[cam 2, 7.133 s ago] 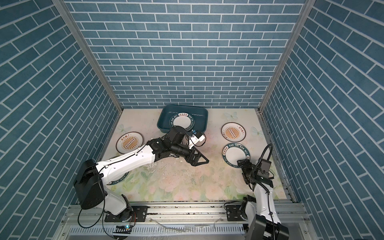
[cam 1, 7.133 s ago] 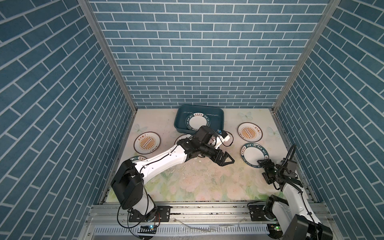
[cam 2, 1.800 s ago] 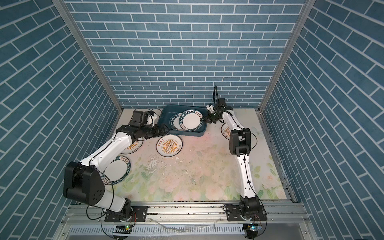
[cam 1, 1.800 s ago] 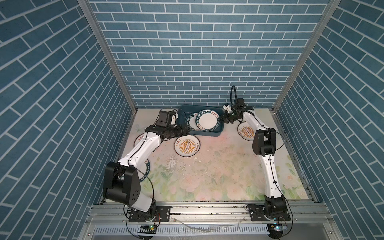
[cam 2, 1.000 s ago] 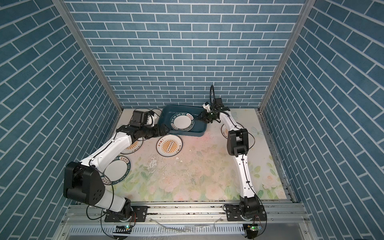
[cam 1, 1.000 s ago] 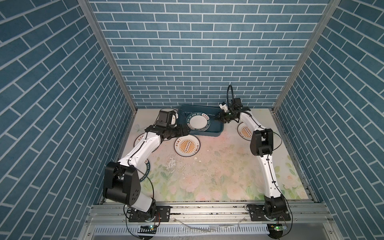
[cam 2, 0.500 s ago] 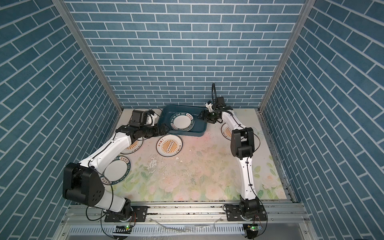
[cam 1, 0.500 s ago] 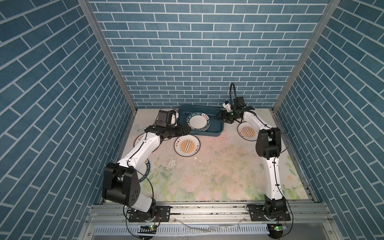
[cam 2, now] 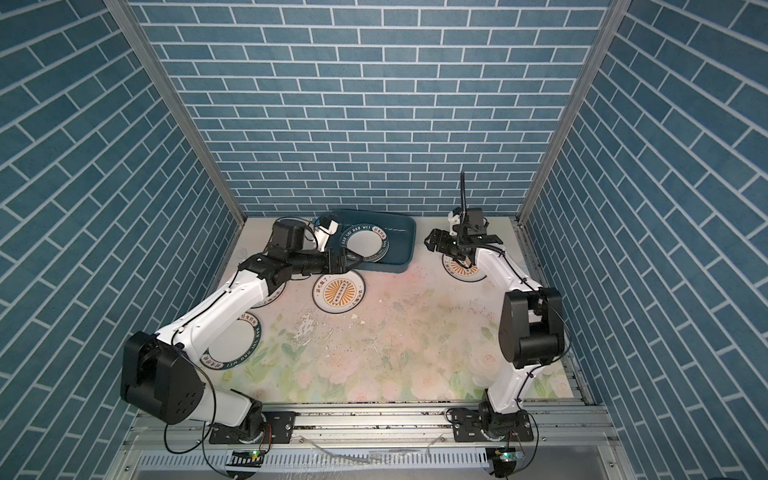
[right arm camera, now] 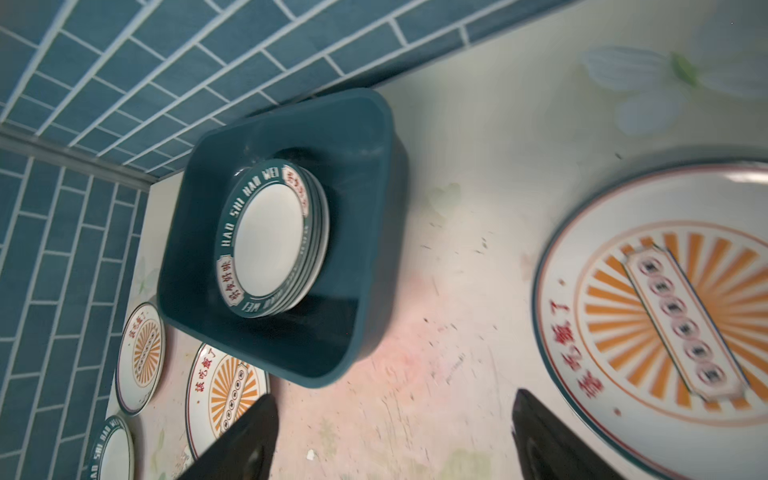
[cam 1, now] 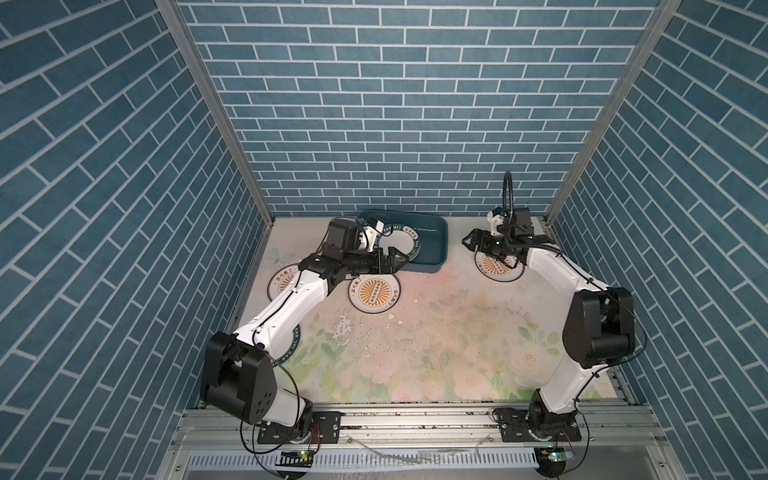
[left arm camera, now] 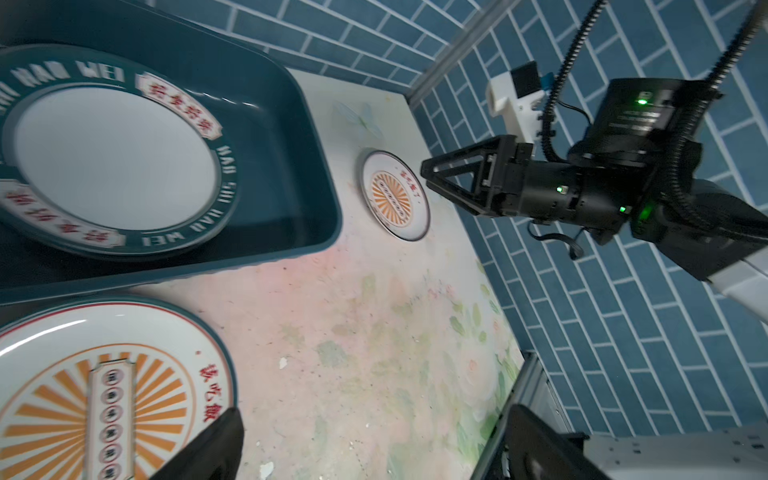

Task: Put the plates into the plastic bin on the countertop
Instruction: 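Move the right gripper to the orange-sunburst plate while the left withdraws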

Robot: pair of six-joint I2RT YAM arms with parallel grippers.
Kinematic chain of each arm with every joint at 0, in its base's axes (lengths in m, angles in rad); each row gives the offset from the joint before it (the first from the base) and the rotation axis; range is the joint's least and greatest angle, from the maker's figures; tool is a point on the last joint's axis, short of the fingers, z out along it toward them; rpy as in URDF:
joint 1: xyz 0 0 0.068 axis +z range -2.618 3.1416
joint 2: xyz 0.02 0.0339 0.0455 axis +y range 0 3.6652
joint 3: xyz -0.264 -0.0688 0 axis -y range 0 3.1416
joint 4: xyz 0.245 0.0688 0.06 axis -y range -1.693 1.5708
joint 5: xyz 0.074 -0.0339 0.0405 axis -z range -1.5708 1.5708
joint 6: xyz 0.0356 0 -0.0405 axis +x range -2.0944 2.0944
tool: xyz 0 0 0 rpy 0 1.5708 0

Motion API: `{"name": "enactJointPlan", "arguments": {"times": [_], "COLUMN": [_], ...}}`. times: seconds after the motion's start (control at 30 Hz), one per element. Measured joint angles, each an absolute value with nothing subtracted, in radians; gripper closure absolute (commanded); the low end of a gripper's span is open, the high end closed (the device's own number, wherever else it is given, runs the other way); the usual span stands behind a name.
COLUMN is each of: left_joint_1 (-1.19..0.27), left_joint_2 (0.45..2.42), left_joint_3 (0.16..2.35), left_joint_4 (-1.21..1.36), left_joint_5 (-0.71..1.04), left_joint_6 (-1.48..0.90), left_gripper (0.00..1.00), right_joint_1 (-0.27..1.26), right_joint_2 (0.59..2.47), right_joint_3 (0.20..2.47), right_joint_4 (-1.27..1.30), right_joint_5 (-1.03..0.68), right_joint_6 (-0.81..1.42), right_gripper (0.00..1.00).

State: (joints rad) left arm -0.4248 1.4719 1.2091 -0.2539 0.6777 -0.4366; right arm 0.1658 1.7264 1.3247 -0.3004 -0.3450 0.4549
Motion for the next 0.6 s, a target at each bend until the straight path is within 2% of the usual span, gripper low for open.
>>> {"name": "enactJointPlan", "arguments": {"times": [0.13, 0.17, 0.43, 0.6], "left_joint_1": [-0.524, -0.545, -0.651, -0.683], "left_joint_2": [1.509, 1.519, 1.554, 1.555], "left_joint_3": [1.206, 1.203, 1.195, 1.195], "left_joint_4": [-0.197, -0.182, -0.154, -0.161], "left_joint_5": [0.772, 0.789, 0.842, 0.838], "left_joint_6": [-0.470, -0.481, -0.509, -0.500], "left_gripper": [0.00, 0.00, 0.00, 0.01], "right_joint_1": [0.101, 0.083, 0.006, -0.073], "right_joint_2": [1.653, 1.636, 1.504, 1.489], "right_joint_3": [1.156, 1.118, 0.926, 0.823], "right_joint_4": [-0.268, -0.265, -0.195, -0.083], "right_joint_5": [-0.319, -0.311, -0.278, -0.293], "right_joint_6": [0.523, 0.539, 0.628, 0.711], "right_gripper": [0.08, 0.02, 0.02, 0.04]}}
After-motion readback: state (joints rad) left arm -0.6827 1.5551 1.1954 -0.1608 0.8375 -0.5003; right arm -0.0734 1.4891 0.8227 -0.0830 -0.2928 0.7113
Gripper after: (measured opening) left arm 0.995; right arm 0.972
